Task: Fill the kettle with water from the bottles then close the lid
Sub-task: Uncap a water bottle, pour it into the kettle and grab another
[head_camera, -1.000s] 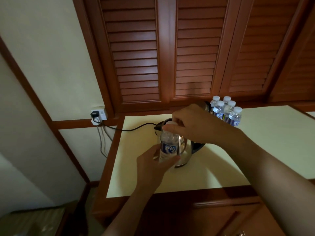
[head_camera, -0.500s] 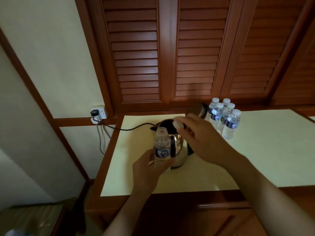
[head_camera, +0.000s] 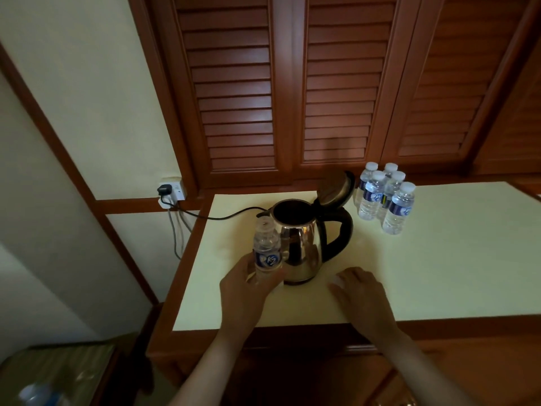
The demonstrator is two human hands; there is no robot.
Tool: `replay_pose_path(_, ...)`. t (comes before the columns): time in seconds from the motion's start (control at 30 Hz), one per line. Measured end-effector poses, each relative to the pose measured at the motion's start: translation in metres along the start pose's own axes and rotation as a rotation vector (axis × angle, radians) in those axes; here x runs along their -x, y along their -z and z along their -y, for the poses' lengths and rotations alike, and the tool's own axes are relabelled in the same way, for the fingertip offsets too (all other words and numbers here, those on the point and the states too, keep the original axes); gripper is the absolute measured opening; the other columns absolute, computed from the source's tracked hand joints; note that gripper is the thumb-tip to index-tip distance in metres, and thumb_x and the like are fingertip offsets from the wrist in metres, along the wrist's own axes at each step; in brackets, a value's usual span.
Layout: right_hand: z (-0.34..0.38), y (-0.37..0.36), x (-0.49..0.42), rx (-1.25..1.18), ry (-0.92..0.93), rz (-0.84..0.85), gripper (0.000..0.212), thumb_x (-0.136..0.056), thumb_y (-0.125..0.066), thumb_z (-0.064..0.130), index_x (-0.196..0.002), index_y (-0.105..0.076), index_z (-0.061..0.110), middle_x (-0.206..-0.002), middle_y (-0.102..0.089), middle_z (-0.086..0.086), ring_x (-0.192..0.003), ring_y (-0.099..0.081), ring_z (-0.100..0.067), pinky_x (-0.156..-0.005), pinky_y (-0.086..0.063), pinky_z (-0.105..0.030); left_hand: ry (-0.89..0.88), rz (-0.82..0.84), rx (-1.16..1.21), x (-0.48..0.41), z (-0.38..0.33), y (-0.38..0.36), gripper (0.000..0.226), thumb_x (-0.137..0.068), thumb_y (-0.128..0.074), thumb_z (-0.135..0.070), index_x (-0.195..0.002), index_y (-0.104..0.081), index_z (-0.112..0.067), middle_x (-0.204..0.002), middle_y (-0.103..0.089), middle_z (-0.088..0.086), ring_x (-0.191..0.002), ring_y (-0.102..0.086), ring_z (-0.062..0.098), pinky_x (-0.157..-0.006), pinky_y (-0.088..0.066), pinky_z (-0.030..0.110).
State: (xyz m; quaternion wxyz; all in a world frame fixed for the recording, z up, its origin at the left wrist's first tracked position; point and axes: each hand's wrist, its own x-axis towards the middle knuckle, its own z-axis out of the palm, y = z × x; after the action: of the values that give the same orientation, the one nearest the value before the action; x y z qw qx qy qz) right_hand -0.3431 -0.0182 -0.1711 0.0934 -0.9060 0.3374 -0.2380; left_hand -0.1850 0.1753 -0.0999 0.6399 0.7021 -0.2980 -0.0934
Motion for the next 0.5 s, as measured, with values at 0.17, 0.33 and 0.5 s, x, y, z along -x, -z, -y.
replay_pose_path(0.17, 0.000, -0.015, -0.012, -0.008, -0.042, 0.075, 0.054, -0.092, -0.039, 0.052, -0.116, -0.069, 0.014, -0.123, -0.066, -0.006, -0.117, -0.059, -0.028, -0.097, -0.049, -0.045, -0.019, -0.006, -0.001, -0.002, -0.002, 0.002, 0.033, -0.079, -0.084, -0.024, -0.111, -0.073, -0.025, -0.096, -0.077, -0.016, -0.091, -0.071, 0.000, -0.075, -0.053, 0.011)
replay_pose_path(0.33, -0.001, -0.017, -0.012, -0.003, -0.068, 0.069, 0.059, -0.092, -0.036, 0.053, -0.122, -0.069, 0.014, -0.130, -0.065, -0.007, -0.126, -0.056, -0.030, -0.103, -0.045, -0.046, -0.089, -0.026, -0.059, -0.009, -0.006, 0.010, 0.029, -0.077, -0.084, -0.035, -0.104, -0.072, -0.032, -0.094, -0.077, -0.019, -0.090, -0.072, 0.000, -0.076, -0.056, 0.015)
replay_pose_path(0.5, 0.002, -0.014, -0.011, -0.006, -0.060, 0.081, 0.056, -0.094, -0.038, 0.049, -0.129, -0.064, 0.013, -0.137, -0.060, -0.006, -0.133, -0.050, -0.027, -0.109, -0.040, -0.047, -0.141, -0.102, -0.146, -0.025, -0.010, 0.020, 0.029, -0.076, -0.087, -0.032, -0.102, -0.073, -0.030, -0.090, -0.077, -0.015, -0.086, -0.071, 0.001, -0.074, -0.057, 0.020)
